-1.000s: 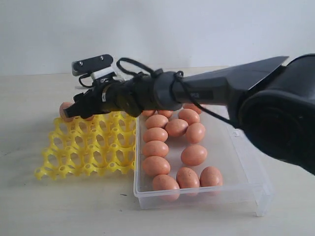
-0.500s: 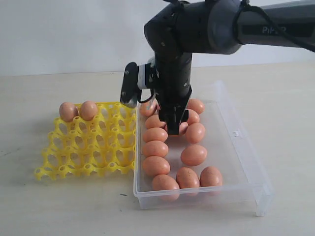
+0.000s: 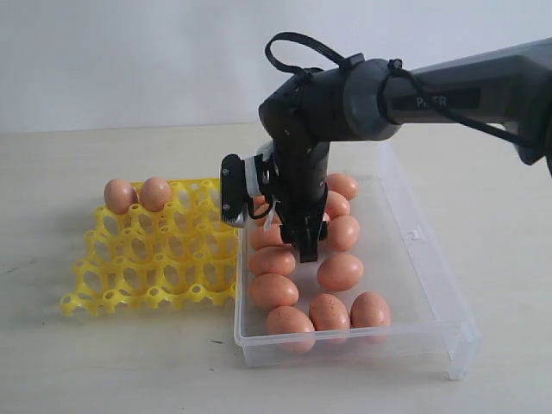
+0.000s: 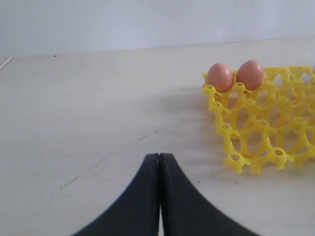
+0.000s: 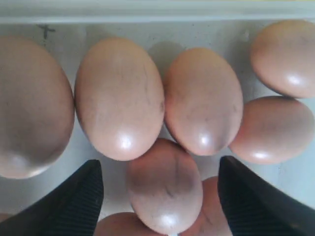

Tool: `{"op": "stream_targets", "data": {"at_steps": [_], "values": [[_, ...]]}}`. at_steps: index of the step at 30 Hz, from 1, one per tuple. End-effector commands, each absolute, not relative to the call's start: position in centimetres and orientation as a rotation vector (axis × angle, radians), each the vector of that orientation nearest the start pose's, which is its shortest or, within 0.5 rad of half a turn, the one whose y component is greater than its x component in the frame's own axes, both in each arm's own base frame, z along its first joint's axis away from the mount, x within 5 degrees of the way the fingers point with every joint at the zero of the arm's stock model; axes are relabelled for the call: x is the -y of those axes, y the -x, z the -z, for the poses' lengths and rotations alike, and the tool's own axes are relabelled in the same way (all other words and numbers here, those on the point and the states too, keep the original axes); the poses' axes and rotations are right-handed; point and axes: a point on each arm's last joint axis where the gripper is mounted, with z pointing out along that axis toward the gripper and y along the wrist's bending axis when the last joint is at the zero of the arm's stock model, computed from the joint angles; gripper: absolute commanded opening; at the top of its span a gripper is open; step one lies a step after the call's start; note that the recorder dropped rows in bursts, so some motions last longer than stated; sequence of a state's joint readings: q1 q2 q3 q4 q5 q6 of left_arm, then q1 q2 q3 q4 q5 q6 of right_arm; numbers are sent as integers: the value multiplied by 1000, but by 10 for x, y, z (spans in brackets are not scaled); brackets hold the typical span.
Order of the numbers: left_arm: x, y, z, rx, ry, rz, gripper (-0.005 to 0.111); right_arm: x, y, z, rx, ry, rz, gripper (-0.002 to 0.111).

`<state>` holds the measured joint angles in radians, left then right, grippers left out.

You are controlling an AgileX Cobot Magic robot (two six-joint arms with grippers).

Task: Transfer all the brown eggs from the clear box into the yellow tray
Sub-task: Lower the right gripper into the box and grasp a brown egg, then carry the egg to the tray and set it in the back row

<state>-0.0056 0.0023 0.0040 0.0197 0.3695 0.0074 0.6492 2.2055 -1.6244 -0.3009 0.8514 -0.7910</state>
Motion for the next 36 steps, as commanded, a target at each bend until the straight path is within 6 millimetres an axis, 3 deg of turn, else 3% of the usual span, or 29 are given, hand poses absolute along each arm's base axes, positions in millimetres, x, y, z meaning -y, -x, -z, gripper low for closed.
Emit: {"op": "stream_targets", "data": {"at_steps": [1,2,8,13,16,19,26,31,36], "values": [[0,-53,-181,-1844,-26,-14,0,-251,-377,-125,-2011,2144,403,61],[0,-53,-181,-1844,-26,-14,0,-251,-378,-124,-2014,2143,403,58],[0,-53,-181,-1844,-26,-14,0,-251,-376,-133,-2038,2102,372,0],[0,-53,-181,-1844,-26,-14,0,-255,-374,-170,-2032,1945,303,0],[0,-53,-181,-1844,-26,-14,0,-267,-374,-200,-2015,1635,118,0],[0,-53,-181,-1844,-26,-14,0,-284,-372,-213,-1933,1309,-66,0],[0,-53,-181,-1844,-26,-14,0,-305,-375,-196,-1819,777,-357,0],[0,-53,-181,-1844,-26,-14,0,-317,-380,-171,-1791,613,-569,0],[0,-53,-181,-1844,-26,-14,0,-324,-380,-143,-1798,561,-691,0]]}}
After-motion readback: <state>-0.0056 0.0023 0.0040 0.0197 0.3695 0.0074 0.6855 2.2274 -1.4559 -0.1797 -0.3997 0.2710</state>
